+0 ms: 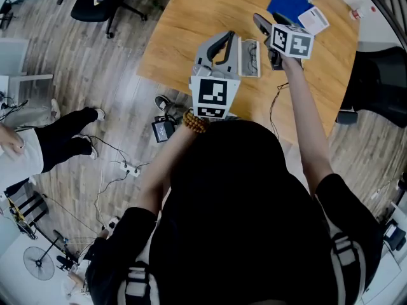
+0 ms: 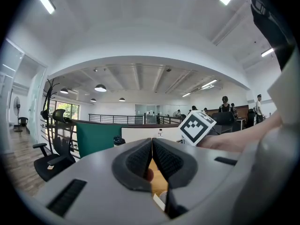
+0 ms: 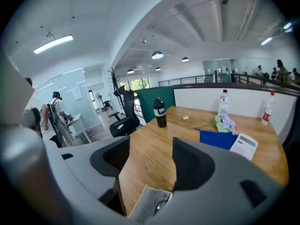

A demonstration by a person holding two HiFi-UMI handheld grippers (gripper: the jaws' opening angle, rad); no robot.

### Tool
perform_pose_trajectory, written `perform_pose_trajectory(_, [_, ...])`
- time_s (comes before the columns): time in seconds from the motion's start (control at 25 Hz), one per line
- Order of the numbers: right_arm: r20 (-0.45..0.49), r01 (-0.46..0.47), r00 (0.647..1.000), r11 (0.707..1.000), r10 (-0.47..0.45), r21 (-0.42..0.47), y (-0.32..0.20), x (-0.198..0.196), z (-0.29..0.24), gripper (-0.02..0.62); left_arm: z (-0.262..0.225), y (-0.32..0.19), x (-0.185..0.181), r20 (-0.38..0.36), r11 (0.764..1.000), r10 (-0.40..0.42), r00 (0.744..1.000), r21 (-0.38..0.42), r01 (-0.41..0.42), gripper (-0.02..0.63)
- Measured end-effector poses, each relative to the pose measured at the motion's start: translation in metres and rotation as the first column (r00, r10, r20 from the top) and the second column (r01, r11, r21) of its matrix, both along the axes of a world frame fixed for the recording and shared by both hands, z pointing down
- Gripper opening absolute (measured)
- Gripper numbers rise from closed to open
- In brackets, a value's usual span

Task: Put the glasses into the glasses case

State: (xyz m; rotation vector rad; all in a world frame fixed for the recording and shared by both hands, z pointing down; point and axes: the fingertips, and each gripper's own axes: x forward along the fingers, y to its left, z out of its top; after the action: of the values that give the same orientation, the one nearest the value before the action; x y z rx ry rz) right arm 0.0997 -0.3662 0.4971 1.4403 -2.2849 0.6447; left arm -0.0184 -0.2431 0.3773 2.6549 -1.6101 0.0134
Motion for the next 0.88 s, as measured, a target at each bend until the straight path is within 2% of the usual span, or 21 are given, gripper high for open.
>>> perform_pose_trajectory(0.2, [0.065,0.021,0.997,0.987,-0.032,0.161,-0.003,-0.019,-0.074,0.296,-0.014,-0.009,-0.001,0.009,0.999,0.005,1.0,0.042,-0.005,0.023])
perform_pose_trajectory(0.32, [0.065,0.032,0.997,0.961,-0.052,0.275,0.003,-0.028,-0.118,0.29,-0.023,-0.012,-0.002,0.0,0.998,-0.003,1.0,0.062,0.003,0.023])
perform_pose_trajectory(0.44, [0.052,0.033,0.997,0.918,-0.058,0.395,0.015,-0.035,-0.163,0.278,-0.03,-0.016,-0.004,-0.019,0.997,-0.018,1.0,0.075,0.019,0.023])
perform_pose_trajectory(0.6, [0.033,0.016,0.999,0.846,-0.04,0.533,0.037,-0.038,-0.207,0.254,-0.038,-0.016,-0.005,-0.033,0.995,-0.03,0.999,0.089,0.032,0.022])
perform_pose_trajectory(0.88, [-0.036,-0.007,0.998,0.725,0.044,0.688,0.078,-0.041,-0.213,0.154,-0.035,-0.008,-0.007,-0.042,0.993,-0.051,0.998,0.108,0.055,0.023])
